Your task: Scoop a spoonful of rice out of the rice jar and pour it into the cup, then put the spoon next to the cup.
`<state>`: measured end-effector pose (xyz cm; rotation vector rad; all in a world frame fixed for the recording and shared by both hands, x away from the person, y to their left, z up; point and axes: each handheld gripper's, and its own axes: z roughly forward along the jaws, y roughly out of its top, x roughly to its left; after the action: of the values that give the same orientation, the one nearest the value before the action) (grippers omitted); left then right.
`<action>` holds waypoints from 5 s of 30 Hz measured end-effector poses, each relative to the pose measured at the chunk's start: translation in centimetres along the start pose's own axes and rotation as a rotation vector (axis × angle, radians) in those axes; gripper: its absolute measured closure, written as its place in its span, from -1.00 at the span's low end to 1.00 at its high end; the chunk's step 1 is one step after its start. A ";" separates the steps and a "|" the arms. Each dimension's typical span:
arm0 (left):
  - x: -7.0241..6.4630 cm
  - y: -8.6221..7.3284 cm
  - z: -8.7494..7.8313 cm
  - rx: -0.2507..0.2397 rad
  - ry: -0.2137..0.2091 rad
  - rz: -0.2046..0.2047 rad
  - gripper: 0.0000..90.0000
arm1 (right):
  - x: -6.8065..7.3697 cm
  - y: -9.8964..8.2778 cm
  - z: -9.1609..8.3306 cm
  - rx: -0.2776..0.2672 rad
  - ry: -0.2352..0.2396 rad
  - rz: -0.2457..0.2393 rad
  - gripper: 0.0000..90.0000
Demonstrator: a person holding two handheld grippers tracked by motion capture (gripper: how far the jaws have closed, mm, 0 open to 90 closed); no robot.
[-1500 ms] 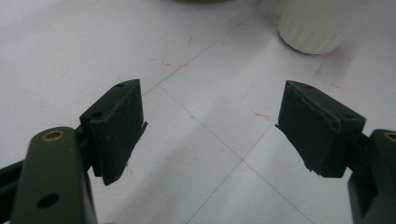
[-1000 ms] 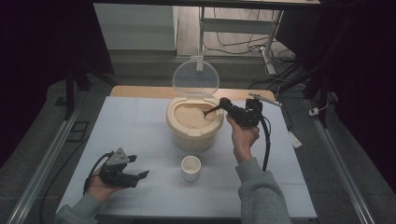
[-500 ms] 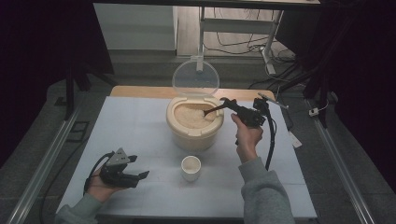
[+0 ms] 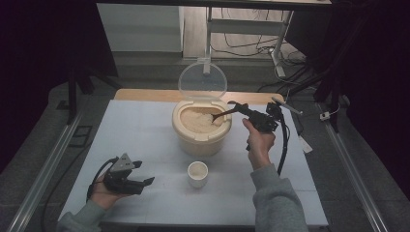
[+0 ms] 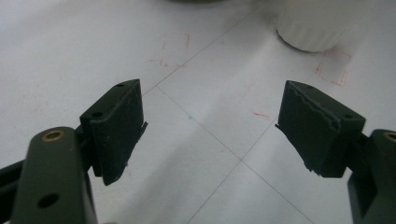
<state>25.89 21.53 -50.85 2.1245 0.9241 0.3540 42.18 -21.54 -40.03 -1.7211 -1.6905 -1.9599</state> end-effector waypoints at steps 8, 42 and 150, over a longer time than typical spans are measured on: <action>0.0 0.0 0.1 0.002 0.000 0.001 -0.50 | -0.2 0.3 -0.6 -0.013 0.028 0.037 0.84; -0.1 0.0 0.1 0.010 -0.001 0.012 -0.50 | -1.7 0.3 -2.4 -0.021 0.123 0.201 0.84; -0.1 0.2 0.5 0.023 -0.006 0.021 -0.49 | 1.0 -3.6 -9.9 0.129 0.136 -0.312 0.84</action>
<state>26.18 21.15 -50.98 2.1570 0.9070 0.3491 32.76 -26.46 -39.68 -1.3161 -2.0855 -1.9750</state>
